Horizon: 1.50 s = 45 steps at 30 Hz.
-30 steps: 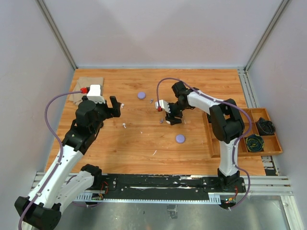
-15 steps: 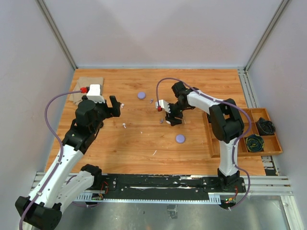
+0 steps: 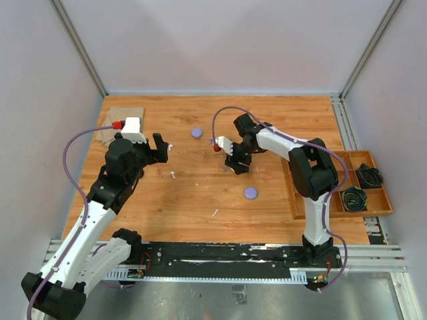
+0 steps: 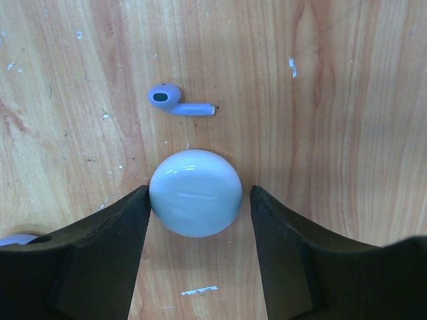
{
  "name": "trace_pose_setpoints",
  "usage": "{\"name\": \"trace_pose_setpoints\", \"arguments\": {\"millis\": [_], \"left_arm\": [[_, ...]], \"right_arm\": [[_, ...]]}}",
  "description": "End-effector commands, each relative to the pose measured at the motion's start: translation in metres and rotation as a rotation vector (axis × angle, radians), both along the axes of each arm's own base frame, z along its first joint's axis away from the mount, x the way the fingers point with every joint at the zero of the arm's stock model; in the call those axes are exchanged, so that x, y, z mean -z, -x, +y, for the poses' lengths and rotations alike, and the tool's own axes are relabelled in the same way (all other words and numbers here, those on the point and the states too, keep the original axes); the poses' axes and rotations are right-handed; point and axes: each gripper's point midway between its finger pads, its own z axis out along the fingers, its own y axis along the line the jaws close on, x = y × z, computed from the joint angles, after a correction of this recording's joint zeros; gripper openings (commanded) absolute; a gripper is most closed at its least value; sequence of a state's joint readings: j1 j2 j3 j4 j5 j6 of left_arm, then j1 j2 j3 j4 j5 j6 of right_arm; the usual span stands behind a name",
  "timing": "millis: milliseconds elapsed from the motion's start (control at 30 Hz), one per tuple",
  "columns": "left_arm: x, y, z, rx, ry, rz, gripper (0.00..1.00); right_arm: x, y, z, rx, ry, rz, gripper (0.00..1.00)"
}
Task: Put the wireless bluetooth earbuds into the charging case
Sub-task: Pick up the charging case at the center of the board.
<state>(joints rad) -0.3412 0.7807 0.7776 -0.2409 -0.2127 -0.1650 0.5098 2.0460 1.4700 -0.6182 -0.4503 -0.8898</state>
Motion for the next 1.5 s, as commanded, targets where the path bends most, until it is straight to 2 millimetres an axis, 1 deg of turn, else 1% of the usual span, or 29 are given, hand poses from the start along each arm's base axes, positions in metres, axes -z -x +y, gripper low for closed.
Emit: {"name": "trace_pose_setpoints", "arguments": {"millis": [0,133,333,500,567,733,867,933,1000,1067,1200,1333,1467], "left_arm": [[-0.003,-0.003,0.001,-0.005,0.015,-0.017,0.96],[-0.002,-0.003,0.001,-0.007,0.014,-0.016,0.96],[-0.001,-0.003,0.0,-0.004,0.014,-0.011,0.96],[0.0,-0.004,-0.001,0.002,0.018,-0.005,0.96],[0.001,-0.004,-0.004,0.014,0.023,-0.001,0.96],[0.001,-0.005,-0.013,0.057,0.041,0.019,0.96],[-0.004,-0.004,-0.029,0.133,0.08,0.029,0.95],[-0.007,-0.002,-0.037,0.17,0.102,0.04,0.95],[-0.007,0.0,-0.044,0.201,0.127,0.064,0.93],[-0.007,0.004,-0.054,0.241,0.163,0.086,0.91],[0.0,0.014,-0.074,0.326,0.264,0.133,0.87],[0.008,0.021,-0.093,0.394,0.329,0.176,0.84],[0.011,0.03,-0.117,0.457,0.368,0.207,0.84]], "right_arm": [[0.02,0.014,-0.015,0.096,0.109,0.057,0.61],[0.021,0.016,-0.015,0.12,0.102,0.055,0.59],[0.025,0.018,-0.022,0.154,0.126,0.045,0.53],[0.019,0.02,-0.02,0.182,0.087,0.022,0.49],[0.005,0.019,-0.015,0.193,0.038,-0.003,0.47],[-0.015,0.019,-0.005,0.247,-0.073,-0.052,0.43],[-0.034,0.024,0.003,0.273,-0.158,-0.099,0.43],[-0.046,0.026,0.007,0.287,-0.199,-0.129,0.43],[-0.063,0.028,0.012,0.294,-0.249,-0.176,0.43],[-0.076,0.031,0.016,0.304,-0.293,-0.219,0.43],[-0.105,0.035,0.023,0.332,-0.382,-0.298,0.43],[-0.131,0.042,0.031,0.333,-0.46,-0.372,0.43],[-0.148,0.055,0.041,0.313,-0.535,-0.426,0.43]]}}
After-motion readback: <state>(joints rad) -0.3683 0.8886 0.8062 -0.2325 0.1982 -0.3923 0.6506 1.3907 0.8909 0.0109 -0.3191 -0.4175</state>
